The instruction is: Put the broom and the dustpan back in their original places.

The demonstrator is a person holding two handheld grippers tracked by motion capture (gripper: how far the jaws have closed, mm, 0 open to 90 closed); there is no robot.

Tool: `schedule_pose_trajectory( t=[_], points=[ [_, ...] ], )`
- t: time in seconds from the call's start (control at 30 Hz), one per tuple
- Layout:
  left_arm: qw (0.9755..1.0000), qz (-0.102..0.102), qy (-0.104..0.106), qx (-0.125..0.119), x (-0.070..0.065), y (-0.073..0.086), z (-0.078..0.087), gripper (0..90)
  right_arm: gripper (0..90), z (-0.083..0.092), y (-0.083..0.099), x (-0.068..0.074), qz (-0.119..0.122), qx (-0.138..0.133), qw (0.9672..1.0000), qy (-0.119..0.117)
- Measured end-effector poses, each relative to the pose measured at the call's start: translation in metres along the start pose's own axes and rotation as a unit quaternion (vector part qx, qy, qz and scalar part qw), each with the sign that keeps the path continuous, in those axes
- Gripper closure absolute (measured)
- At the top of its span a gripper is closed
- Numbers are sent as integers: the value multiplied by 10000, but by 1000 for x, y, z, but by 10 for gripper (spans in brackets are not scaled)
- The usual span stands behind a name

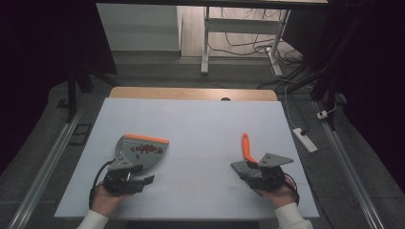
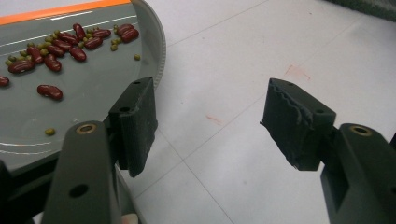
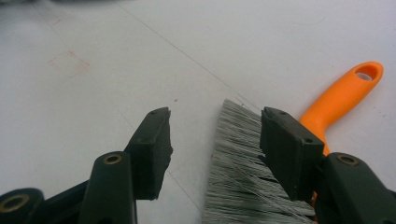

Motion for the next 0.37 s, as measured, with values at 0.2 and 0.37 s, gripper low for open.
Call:
schedule_pose_trajectory(
  t=[0.2, 0.37],
  points=[
    [10000, -6, 15, 2, 0, 0, 0, 362, 433, 2, -1, -1, 5, -64, 10000, 29],
    [10000, 0, 24, 13, -1, 0, -1, 361, 434, 3, -1, 0, 43, -103, 9999, 25]
  ],
)
Point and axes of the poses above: each handheld gripper's, and its own axes: z roughly backward along the jaws, y roughly out of its underside, x roughly to its left, the point moved 3 cm from there along -z, roughly forward along the jaws, and after that the axes turned 5 degrees about z, right-handed, at the moved point
